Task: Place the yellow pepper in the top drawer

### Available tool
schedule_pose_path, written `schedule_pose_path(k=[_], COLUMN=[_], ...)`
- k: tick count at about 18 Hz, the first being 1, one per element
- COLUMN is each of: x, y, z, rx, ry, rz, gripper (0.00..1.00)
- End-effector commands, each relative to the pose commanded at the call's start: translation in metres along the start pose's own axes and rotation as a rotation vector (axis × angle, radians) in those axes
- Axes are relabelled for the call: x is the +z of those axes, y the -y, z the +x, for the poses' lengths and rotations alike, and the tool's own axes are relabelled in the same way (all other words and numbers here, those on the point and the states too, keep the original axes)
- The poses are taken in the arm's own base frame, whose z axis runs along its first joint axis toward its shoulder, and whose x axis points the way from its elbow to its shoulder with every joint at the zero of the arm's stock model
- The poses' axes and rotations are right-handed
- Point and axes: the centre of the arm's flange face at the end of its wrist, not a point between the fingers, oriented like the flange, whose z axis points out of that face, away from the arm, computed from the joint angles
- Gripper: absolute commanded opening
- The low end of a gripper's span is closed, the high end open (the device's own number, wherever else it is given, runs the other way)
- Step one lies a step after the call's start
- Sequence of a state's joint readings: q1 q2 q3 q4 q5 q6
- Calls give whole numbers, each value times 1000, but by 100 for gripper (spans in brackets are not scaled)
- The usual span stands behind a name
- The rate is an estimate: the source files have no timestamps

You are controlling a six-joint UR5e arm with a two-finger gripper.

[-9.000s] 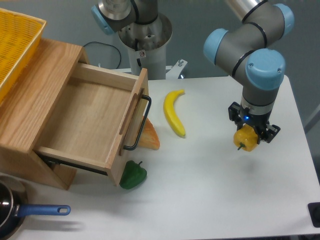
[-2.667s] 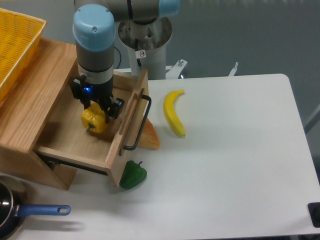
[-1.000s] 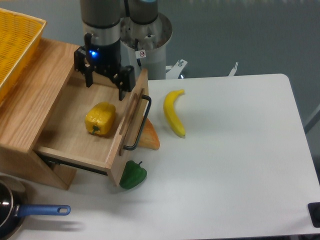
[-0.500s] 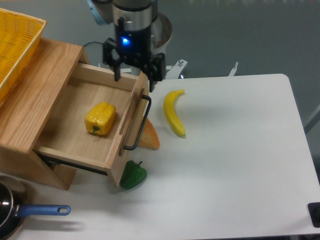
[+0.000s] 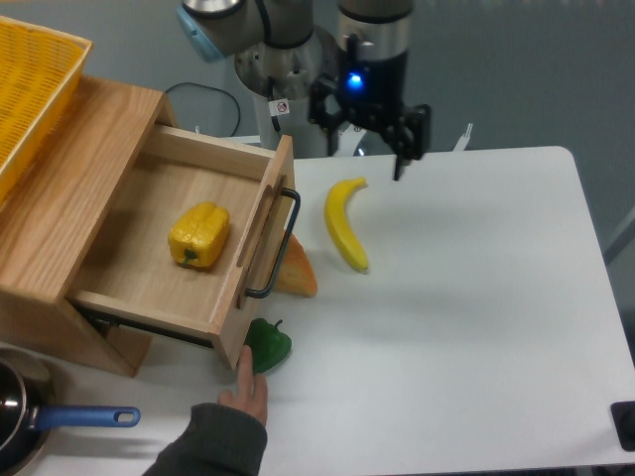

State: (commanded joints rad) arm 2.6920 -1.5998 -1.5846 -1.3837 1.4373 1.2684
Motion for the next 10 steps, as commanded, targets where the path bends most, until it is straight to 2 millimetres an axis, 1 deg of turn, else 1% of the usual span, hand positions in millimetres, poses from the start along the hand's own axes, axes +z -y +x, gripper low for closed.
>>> schedule_pose_path(k=[3, 10], x=[2, 7], y=[-9, -16], z=[-8, -15], rx=[-9, -5], ry=[1, -4], rz=[-4, -16], gripper=[100, 100])
